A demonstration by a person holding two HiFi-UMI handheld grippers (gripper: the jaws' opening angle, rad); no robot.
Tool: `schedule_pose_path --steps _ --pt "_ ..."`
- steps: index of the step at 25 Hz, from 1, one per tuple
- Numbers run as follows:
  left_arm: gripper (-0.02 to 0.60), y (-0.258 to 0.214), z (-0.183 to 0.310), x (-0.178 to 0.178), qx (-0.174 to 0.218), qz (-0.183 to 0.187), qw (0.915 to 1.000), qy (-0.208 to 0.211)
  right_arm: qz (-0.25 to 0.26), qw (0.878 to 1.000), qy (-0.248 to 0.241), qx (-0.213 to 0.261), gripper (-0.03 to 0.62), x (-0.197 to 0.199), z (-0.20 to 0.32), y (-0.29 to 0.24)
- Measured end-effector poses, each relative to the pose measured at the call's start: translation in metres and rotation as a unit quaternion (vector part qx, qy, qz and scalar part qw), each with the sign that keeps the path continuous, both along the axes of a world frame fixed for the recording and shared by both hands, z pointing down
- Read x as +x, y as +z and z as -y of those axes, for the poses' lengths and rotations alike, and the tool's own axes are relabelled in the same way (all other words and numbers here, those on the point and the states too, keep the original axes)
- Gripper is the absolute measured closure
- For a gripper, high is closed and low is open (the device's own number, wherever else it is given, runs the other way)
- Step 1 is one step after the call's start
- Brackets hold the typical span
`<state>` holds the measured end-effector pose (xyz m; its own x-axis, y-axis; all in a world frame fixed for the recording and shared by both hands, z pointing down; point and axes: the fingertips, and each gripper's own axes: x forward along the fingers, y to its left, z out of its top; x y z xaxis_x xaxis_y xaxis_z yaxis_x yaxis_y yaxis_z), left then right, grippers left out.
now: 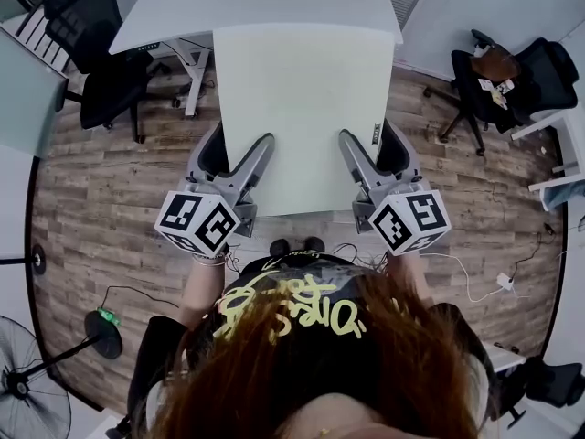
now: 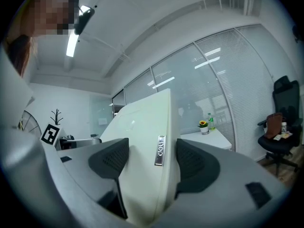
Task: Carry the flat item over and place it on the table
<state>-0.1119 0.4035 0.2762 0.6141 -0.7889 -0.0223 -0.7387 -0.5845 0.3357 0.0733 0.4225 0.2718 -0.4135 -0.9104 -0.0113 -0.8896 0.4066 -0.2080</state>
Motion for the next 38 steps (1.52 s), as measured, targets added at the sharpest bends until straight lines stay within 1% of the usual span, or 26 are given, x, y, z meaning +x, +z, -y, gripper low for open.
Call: schedule_pose_path --steps 6,13,19,28,33,38 --pt "0.202 0.005 0.002 -0.014 -0.001 0.008 1.0 0.006 0.008 1.0 0.006 -0.008 0.289 -0.015 0.0 0.008" --pt "0.202 0.012 -0.004 -0.039 -0.004 0.006 0.9999 0.009 0.007 1.0 0.009 -0.007 0.289 -0.039 -0.006 0.014" --pt "0.202 0.015 -0.011 -0.057 0.0 0.019 0.9997 0.016 0.016 1.0 0.016 -0.016 0.289 -0.058 -0.017 0.023" --pt "0.202 0.024 -0.015 -0.06 -0.011 0.016 0.9996 0.019 0.012 0.999 0.023 -0.023 0.289 -0.061 -0.023 0.029" --pt "0.201 0.025 -0.016 -0.058 -0.011 0.015 0.9997 0.015 0.011 1.0 0.018 -0.022 0.289 -0.059 -0.022 0.03" --pt "0.201 0.024 -0.007 -0.055 -0.011 0.017 0.9998 0.009 0.016 1.0 0.01 -0.018 0.289 -0.055 -0.01 0.03"
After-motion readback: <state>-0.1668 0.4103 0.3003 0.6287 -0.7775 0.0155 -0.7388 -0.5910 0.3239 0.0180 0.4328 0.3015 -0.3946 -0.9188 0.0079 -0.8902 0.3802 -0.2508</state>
